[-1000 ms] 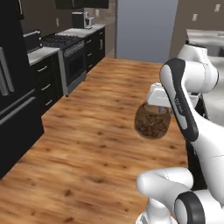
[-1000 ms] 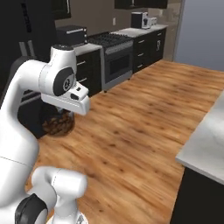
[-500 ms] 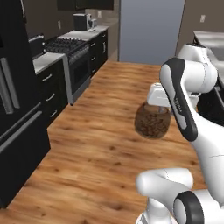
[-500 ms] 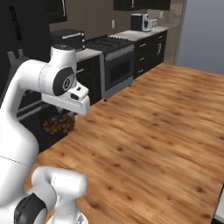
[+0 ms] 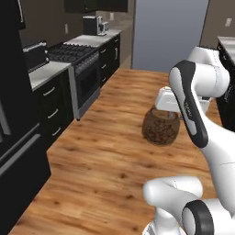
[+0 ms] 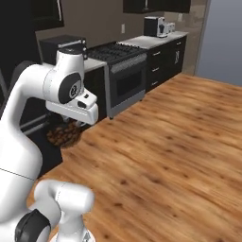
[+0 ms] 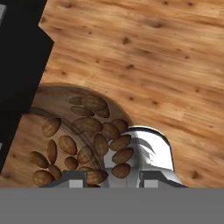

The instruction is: Pick the jar and candle from the dining table and place them in the open cabinet. Close the cabinet after placing the objects.

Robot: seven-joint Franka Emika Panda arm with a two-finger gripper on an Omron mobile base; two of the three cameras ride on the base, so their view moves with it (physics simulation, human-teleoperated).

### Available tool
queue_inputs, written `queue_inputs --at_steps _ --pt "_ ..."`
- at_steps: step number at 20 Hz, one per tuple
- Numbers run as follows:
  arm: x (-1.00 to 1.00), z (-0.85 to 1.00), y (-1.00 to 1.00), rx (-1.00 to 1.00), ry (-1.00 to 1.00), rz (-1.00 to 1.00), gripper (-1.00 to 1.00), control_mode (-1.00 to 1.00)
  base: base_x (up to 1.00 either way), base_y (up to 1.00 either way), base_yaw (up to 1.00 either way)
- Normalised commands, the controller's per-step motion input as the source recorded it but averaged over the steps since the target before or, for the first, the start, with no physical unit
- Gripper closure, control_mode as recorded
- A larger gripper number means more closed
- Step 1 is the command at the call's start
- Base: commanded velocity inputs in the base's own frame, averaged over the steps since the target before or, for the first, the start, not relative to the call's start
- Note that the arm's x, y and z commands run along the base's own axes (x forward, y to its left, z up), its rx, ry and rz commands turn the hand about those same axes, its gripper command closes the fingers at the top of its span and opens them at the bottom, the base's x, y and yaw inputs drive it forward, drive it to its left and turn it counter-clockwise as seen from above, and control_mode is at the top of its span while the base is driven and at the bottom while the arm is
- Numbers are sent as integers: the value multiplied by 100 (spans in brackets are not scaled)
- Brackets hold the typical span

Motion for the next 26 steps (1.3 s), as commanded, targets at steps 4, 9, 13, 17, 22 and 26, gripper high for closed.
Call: queue_inputs --at_steps 4,9,13,17,22,26 --pt "0 0 0 0 0 0 100 100 100 -7 15" --pt "0 0 0 0 0 0 100 100 100 -14 15" --pt "0 0 0 0 0 0 100 100 100 -27 15" --pt "0 0 0 0 0 0 100 100 100 -39 16" --pt "0 0 0 0 0 0 100 100 100 -51 19" --pt "0 0 0 0 0 0 100 100 100 -63 24"
